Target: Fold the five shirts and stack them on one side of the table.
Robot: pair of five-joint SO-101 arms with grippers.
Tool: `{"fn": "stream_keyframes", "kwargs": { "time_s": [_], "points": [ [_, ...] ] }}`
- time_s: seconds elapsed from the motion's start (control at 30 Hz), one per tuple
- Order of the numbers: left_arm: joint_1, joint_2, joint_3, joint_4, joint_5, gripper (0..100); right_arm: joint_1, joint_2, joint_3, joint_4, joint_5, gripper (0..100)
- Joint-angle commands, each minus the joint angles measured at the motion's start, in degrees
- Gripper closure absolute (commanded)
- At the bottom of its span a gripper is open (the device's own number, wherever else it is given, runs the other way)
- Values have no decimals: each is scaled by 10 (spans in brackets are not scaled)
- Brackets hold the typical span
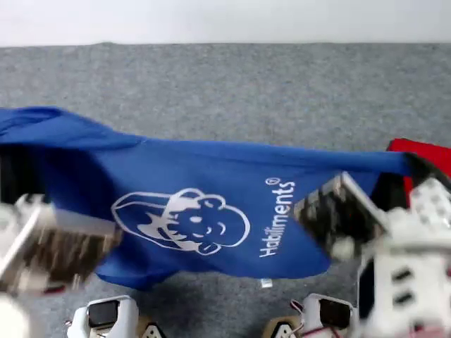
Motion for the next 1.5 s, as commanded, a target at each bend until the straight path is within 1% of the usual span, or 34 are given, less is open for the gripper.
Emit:
{"fn": "stream_keyframes", "kwargs": {
  "time_s": [0.0, 0.07, 0.13, 0.23, 0.43, 0.53, 0.6, 0.7, 0.8, 0.9, 1.0, 1.1, 1.2, 1.3, 1.4, 1.47],
  "points": [
    [0, 5, 116, -78, -12, 994, -19, 0, 86, 7, 6, 984],
    [0, 5, 193, -142, -12, 994, -39, 0, 141, -31, 4, 984],
    [0, 5, 277, -222, -12, 994, -49, 0, 208, -101, 4, 984],
    [0, 5, 400, -353, -12, 994, -53, 0, 333, -246, 4, 986],
    [47, 7, 589, -607, -13, 994, -54, 2, 544, -545, 6, 987],
    [77, 7, 656, -689, -14, 994, -58, 16, 606, -647, 7, 987],
    [93, 7, 685, -709, -26, 994, -68, 38, 612, -659, 7, 987],
    [101, 4, 712, -709, -53, 994, -84, 63, 611, -659, 5, 987],
    [79, 0, 726, -685, -54, 994, -102, 88, 610, -658, 3, 987],
    [37, -1, 725, -615, -54, 994, -117, 122, 605, -660, -41, 985],
    [-28, -13, 720, -505, -54, 994, -139, 178, 559, -638, -116, 984],
    [-93, -46, 736, -395, -55, 994, -175, 267, 460, -567, -188, 984],
    [-147, -86, 770, -324, -55, 994, -224, 372, 330, -479, -244, 984],
    [-178, -132, 819, -300, -55, 994, -280, 483, 193, -400, -271, 983],
    [-185, -182, 876, -297, -56, 994, -333, 593, 62, -340, -283, 983],
    [-186, -215, 918, -296, -79, 994, -364, 665, -21, -305, -293, 972]
  ]
}}
